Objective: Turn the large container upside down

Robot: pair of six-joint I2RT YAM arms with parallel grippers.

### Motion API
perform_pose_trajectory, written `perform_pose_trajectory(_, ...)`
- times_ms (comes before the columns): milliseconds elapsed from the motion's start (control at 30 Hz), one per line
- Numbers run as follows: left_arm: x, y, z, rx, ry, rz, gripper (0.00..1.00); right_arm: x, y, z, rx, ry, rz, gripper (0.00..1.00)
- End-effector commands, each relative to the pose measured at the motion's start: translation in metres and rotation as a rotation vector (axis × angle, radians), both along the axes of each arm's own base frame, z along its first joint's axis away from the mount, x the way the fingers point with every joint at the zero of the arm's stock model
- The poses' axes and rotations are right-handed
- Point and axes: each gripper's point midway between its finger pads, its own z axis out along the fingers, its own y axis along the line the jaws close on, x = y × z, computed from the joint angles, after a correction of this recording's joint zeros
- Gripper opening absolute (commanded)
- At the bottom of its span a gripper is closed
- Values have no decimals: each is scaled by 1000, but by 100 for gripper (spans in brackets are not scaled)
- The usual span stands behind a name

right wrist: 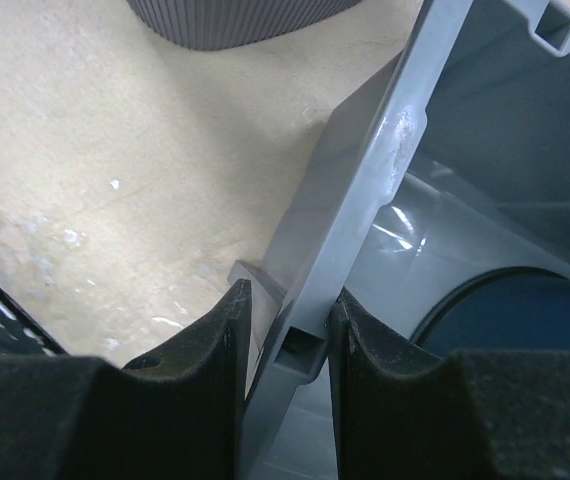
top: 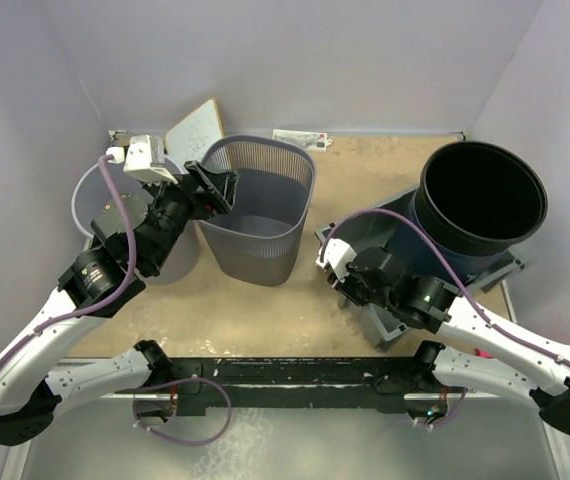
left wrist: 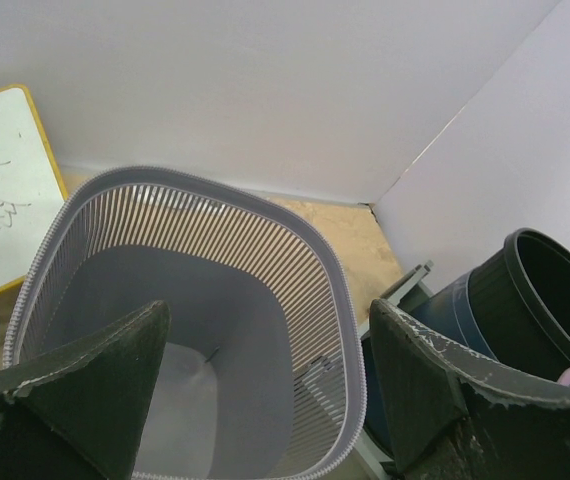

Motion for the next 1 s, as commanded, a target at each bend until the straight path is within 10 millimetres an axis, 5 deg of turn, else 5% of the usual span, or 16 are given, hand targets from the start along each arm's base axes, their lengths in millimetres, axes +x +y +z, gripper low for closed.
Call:
perform_pose_trajectory(0, 0, 3, 3, -7, -15, 12, 78, -7, 24, -8, -133, -105, 397, 21)
perform_pose_trajectory(200, 1, 5, 3, 2, -16, 23, 78, -18, 27, -6, -125, -100, 486, 18)
perform_pose_trajectory(433, 5, 0, -1, 15, -8, 21, 78, -5, -12, -2, -247, -202, 382, 22)
perform_pose_trajectory(533, 7, -4, -2, 13, -6, 12, 78, 3, -35, 0, -298, -261, 288, 30)
perform_pose_trajectory(633, 7, -6, -2, 10, -6, 4, 78, 5, -51, 7, -293, -294, 202, 50)
perform_pose_trajectory(800, 8, -10, -1, 4, -8, -7, 78, 0, -44, 56, -27, -299, 57, 68)
perform_pose_trajectory(967, 8, -12, -1, 0, -5, -13, 78, -1, -33, 112, 175, -249, -56, 69)
